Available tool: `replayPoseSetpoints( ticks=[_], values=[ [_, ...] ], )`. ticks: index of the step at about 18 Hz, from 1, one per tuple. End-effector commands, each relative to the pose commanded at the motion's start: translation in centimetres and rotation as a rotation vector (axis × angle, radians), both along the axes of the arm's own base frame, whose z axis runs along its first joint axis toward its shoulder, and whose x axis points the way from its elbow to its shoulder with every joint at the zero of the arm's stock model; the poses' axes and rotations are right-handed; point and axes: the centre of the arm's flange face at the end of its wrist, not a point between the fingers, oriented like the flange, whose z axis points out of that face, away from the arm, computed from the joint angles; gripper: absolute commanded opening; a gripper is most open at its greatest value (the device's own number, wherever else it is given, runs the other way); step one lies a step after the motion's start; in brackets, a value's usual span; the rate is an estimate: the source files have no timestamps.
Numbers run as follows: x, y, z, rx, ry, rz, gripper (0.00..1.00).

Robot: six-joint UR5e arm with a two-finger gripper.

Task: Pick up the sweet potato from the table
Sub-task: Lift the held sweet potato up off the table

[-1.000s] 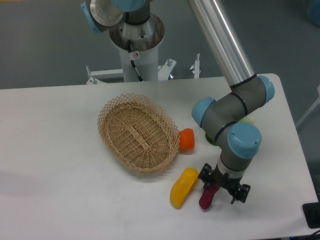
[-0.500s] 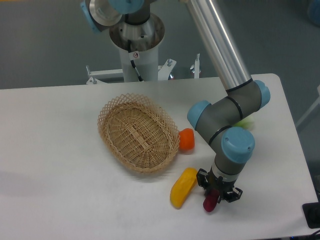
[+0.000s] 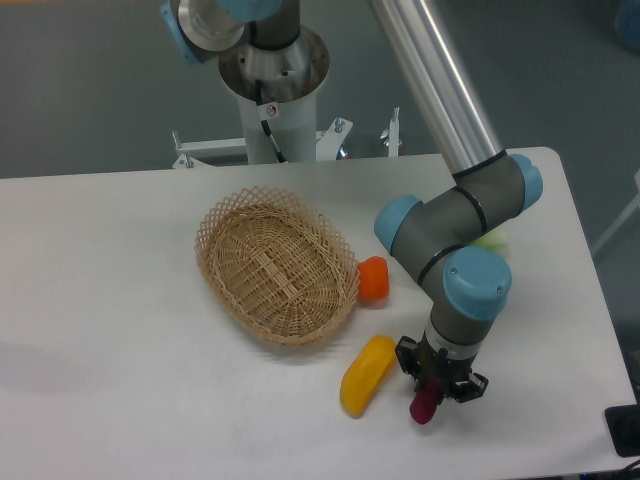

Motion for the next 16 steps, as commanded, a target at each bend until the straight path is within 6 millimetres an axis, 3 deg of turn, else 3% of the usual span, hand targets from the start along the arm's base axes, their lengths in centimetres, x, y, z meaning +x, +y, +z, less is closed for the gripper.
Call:
replayPoseSetpoints(
  ticks=[6,9,16],
  values=[
    [-1.3,-2.0,4.5,0.025,0.06,0.04,0.21],
    [-2.9,-4.7,7.5,0.045,0.085,0.089,0.19],
    [-5.0,-9.2,9.8,0.023,0.068,0.138,0.17]
  ],
)
